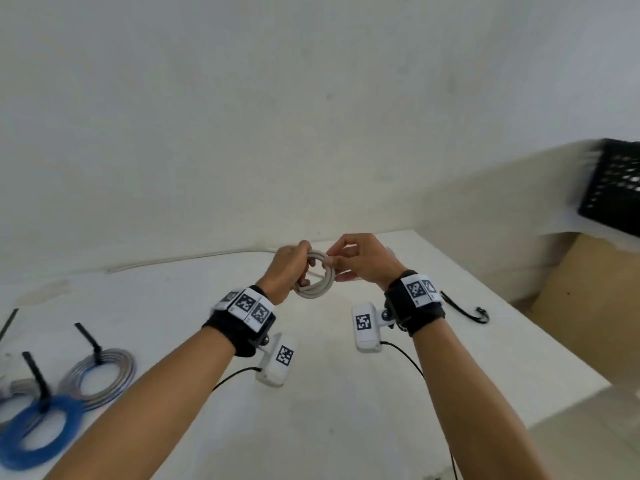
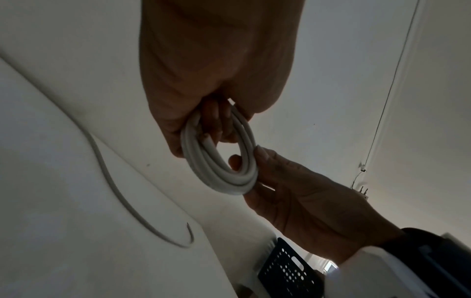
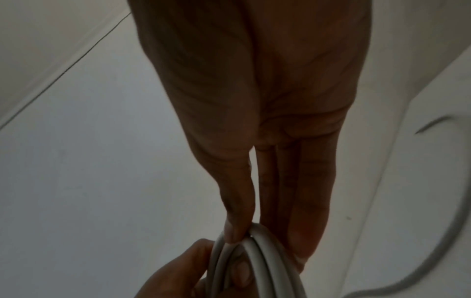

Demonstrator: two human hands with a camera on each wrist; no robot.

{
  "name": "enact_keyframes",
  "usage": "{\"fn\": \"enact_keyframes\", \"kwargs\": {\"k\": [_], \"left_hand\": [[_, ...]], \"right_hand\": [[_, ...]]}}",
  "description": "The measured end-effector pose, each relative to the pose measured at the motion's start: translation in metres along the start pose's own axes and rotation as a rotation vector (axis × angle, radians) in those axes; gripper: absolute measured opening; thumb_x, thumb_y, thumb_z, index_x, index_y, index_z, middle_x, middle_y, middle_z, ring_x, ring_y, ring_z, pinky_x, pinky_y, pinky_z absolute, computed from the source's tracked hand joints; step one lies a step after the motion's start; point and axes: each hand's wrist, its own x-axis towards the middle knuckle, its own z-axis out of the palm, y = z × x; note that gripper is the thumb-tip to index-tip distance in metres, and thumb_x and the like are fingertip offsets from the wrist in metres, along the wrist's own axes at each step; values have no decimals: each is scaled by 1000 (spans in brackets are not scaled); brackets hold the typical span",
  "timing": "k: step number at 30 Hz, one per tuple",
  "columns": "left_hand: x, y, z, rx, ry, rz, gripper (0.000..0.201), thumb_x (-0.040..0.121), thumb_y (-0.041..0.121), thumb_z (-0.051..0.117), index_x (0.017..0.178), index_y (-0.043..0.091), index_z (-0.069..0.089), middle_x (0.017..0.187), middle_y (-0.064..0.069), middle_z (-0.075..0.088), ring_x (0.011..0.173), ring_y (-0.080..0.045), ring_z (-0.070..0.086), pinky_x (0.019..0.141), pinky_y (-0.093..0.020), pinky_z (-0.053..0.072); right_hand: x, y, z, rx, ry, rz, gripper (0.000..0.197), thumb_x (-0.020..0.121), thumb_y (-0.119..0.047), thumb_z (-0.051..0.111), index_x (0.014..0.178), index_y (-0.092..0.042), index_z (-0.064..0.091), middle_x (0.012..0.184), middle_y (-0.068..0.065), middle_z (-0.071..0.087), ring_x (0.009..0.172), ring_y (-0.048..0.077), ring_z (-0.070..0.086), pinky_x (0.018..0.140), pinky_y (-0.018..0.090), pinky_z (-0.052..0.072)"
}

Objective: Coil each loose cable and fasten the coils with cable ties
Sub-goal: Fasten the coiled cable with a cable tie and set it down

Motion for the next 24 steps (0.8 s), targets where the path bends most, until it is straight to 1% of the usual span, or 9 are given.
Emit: {"fn": "enact_keyframes", "kwargs": {"k": [3,5,6,8,9,11,15,19,24], "left_hand": [[-6,1,35,-3,-39,11,37,99,21,42,66,8,54,57,-2,46,46,-18,38,45,-24,38],[-12,2,52,4,-57,23,36,98,19,42,64,10,51,60,-1,45,50,-18,35,44,-23,35],[-14,3,59,15,-67,25,35,97,18,43,63,10,50,62,-1,46,52,-18,35,44,-23,34],[-18,2,70,33,-90,28,33,96,19,43,64,10,49,67,-3,48,53,-18,35,44,-23,34],[-20,2,74,41,-98,31,33,96,19,43,65,10,50,68,-4,49,54,-18,36,45,-23,35],[-22,2,78,55,-109,42,33,97,19,44,66,9,51,68,-4,50,53,-16,38,47,-25,36],[-24,-4,84,80,-147,26,33,97,21,45,69,8,55,68,-3,50,54,-18,36,48,-26,37],[-25,-10,78,83,-148,2,34,98,21,44,68,8,53,70,-4,50,53,-18,35,47,-26,37],[-20,-11,61,66,-107,-8,34,98,20,42,68,8,56,69,-3,52,53,-18,37,47,-25,37]], "right_hand": [[-14,17,-35,-26,61,71,27,90,-18,77,99,6,68,94,22,76,78,24,74,69,32,61],[-13,40,-61,-133,211,148,25,92,-25,75,96,-1,71,96,19,75,81,26,73,76,37,62],[-14,56,-76,-300,309,204,21,93,-27,74,96,-6,72,102,18,74,89,29,72,82,38,59],[-26,90,-106,-762,416,392,25,93,-30,71,112,-13,70,123,16,68,113,34,65,96,39,50],[-35,106,-118,-935,423,489,31,94,-29,67,121,-13,65,131,15,63,120,36,60,100,43,46],[-51,131,-132,-1093,405,577,30,97,-22,56,125,-13,59,133,15,59,122,37,57,102,47,41],[-55,141,-133,-1150,398,597,26,97,-7,46,120,-9,59,128,15,60,120,37,58,104,47,38],[-46,135,-124,-1168,385,583,25,96,-5,48,117,-8,60,125,16,61,118,37,59,105,46,39],[-36,124,-114,-1160,390,552,18,94,-7,54,110,-8,63,118,15,64,110,37,63,99,44,43]]}}
